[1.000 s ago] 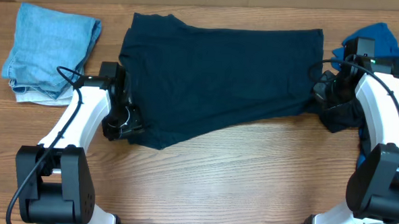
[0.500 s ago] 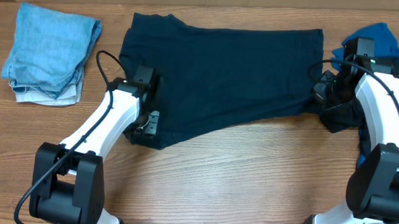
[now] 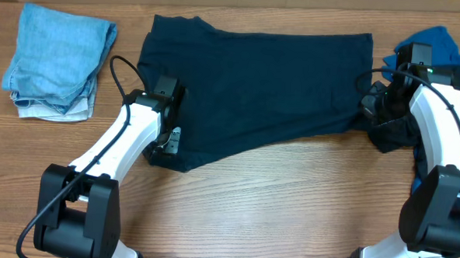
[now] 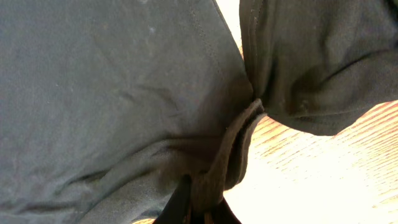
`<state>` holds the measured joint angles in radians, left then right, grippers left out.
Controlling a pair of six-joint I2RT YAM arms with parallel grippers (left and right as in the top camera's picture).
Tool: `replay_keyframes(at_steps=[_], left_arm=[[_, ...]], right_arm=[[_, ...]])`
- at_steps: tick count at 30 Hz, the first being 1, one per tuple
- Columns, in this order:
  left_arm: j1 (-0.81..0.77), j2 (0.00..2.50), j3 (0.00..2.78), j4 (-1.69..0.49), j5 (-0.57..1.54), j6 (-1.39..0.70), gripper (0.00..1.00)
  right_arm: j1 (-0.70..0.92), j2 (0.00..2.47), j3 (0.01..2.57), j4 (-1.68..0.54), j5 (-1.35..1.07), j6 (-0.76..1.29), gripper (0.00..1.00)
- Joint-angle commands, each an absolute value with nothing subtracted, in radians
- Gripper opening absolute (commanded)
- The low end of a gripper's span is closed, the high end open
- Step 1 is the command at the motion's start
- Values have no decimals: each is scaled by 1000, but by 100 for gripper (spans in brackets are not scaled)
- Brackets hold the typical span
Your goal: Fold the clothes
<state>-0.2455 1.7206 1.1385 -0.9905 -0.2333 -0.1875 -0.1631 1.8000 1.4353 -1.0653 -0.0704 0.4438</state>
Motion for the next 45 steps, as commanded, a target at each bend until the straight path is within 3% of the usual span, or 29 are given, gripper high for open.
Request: replay_keyframes(at_steps=[1,7,13,30,36,45], left_arm=[[-252,1730,1118,-970,-270,-192,34],[-252,1730,1079,-929,-270,-187,34],[-251,1730,1079,-911,-273,-187,4],[-178,1729,1251,-977,-281,-179,4],[-65,1729,1251,-904,-178,-181,4],[-32,1729,1251,-792,-121,-181,4]], right_arm=[[-161,1784,1460,-1060,-54,438,4],[-161,1784,1460,-1060,-53,438,4],[-161,1784,1460,-1060,-54,437,4],[-161,1784,1460,-1064,-53,438,4],[-161,1784,1460,-1064,17,438,4],[-161,1784,1460,-1030,22,438,4]])
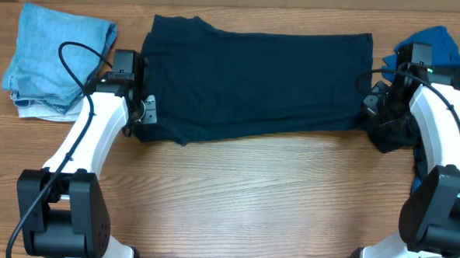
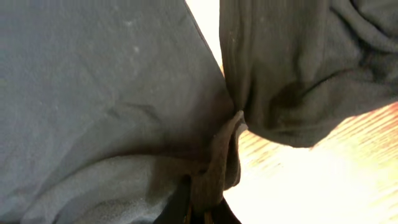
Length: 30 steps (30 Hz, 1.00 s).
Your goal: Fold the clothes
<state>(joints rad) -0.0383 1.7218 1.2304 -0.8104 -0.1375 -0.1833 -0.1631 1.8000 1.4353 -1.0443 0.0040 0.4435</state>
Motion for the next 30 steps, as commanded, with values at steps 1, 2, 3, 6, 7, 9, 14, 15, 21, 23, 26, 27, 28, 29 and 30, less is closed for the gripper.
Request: replay_keyframes(at_steps=[1,2,3,6,7,9,14,15,21,23,26,27,28,29,30], left_arm=[[-32,1729,1251,-783,-122,-180,4],[-32,1729,1251,-775,-122,-180,4],[-32,1729,1251,-766,-122,-180,4],[-23,1729,1253,-759,-128,-180,4],[-12,1729,1253,-759,-130,-180,4],[9,1729,1253,-759,-129,-180,4],[54,1729,1253,-730,-108,-179,4],[54,1729,1253,-720,-108,-179,4],[54,1729,1253,-610,-114,-152,4],[54,1729,1253,-570,-114,-134,4],[54,1729,1253,-542,-115,-106,4],[54,1729,1253,-522,-115,-96,4],[54,1729,1253,-504,-114,-96,4],[54,1730,1253,-492,-114,-96,4],[54,1730,1253,-476,-114,-94,4]], right_arm=[[-161,1784,1460,-1025,22,438,4],[-161,1784,1460,-1022,22,438,4],[-161,1784,1460,-1019,22,438,4],[-161,1784,1460,-1017,22,438,4],[-161,1785,1460,-1016,22,438,4],[-161,1787,1460,-1015,22,438,4],[-158,1800,1459,-998,22,438,4],[-156,1800,1459,-994,22,438,4],[-131,1811,1444,-935,22,438,4],[-124,1812,1437,-901,22,437,4],[-124,1812,1436,-870,26,437,4],[-124,1812,1430,-852,26,437,4],[-124,1813,1423,-840,26,437,4],[-124,1814,1417,-833,26,437,4],[-124,1819,1411,-825,26,437,4]])
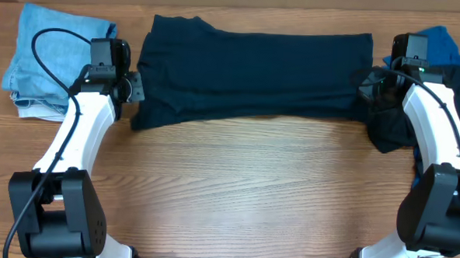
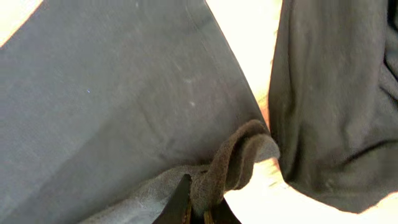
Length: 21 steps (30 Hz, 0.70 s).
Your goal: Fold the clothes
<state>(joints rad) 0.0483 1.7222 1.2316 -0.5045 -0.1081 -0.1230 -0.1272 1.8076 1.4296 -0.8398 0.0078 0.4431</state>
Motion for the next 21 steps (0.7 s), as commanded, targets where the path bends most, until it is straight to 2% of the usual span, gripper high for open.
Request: replay_keyframes(at_steps=[1,15,16,17,18,20,21], left_arm=[[54,1730,1253,-465,-113,-89,4],[50,1874,1253,-301,-106,-81,4],[50,1874,1253,-299,-105,-81,6],[50,1874,1253,-298,-105,-81,14],[50,1874,1253,-296,-104,-81,30],[50,1874,1253,-285,-91,-81,42],[50,1874,1253,-269,-52,-54,53]], right_arm=[[-124,1829,1410,-819,26,437,4],[-123,1977,1409,-615,25,437,4],[-123,1984,1409,-604,25,437,4],[-123,1989,1409,-598,25,437,4],[-123,1993,1409,-596,25,437,13],[-123,1994,1409,-588,25,437,27],[-123,1994,1409,-579,24,437,37]])
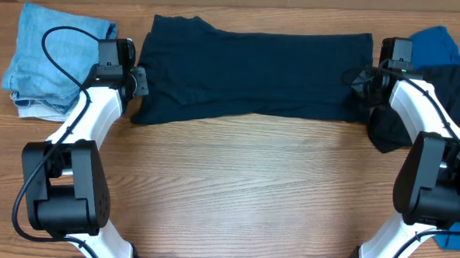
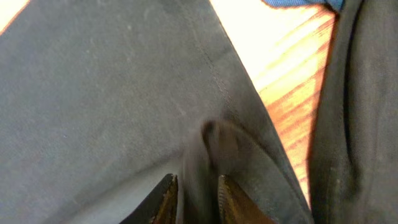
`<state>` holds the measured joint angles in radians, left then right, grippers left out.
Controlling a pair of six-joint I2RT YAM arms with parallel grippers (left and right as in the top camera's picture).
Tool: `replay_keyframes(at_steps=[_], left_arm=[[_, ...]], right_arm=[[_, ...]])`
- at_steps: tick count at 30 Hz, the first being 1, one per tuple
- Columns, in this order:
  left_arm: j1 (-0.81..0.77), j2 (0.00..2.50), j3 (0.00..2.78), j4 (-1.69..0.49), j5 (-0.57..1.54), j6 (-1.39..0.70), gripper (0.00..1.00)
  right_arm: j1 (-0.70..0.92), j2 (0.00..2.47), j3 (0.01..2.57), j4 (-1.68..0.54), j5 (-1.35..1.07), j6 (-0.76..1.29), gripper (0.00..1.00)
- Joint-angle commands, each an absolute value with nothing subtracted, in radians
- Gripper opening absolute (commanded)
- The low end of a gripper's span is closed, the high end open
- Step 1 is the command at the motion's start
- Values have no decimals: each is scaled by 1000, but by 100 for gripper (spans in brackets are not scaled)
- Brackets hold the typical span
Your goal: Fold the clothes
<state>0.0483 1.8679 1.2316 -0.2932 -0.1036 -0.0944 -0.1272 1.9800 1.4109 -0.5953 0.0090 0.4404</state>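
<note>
A dark navy garment (image 1: 248, 71) lies across the back of the table, folded lengthwise into a long band. My left gripper (image 1: 139, 82) sits at the band's left edge; the overhead view does not show how its jaws stand. My right gripper (image 1: 358, 82) is at the band's right end. In the right wrist view its fingers (image 2: 194, 199) stand apart with a blurred fold of the navy cloth (image 2: 93, 93) between them, not pinched tight.
A folded stack of light blue cloth (image 1: 58, 59) lies at the back left. At the right edge is a heap with a bright blue garment (image 1: 436, 45) and a dark garment (image 1: 414, 98), which also shows beside my right gripper as dark cloth (image 2: 367, 124).
My right gripper's fingers were shut tight on the cloth fold and now stand apart around it, further back over the garment. The left gripper has shifted slightly toward the back.
The garment lay spread wide, each gripper holding a near corner. The left gripper then stood further back and left, narrowing the left side. Later both grippers were near the back edge, the near half folded over. Now the right fingers have parted.
</note>
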Motion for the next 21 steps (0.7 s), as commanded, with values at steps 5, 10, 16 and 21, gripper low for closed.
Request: replay_keyframes(at_steps=[5,10,16,21], left_arm=[[50,1874,1394,-319,-25,-29,70],[32,1874,1701,-742,-1,-137,77],[-27,1878,1684,-1032,126,-277,4],[-132,1882,1530,-941,124,-277,4]], right_arm=[[-123,1992,1436,-505,-21,289,85],[-123,1966,1574,-715,-28,254,87],[-123,1956,1593,-963,-70,254,4],[-123,1964,1508,-908,-70,253,4]])
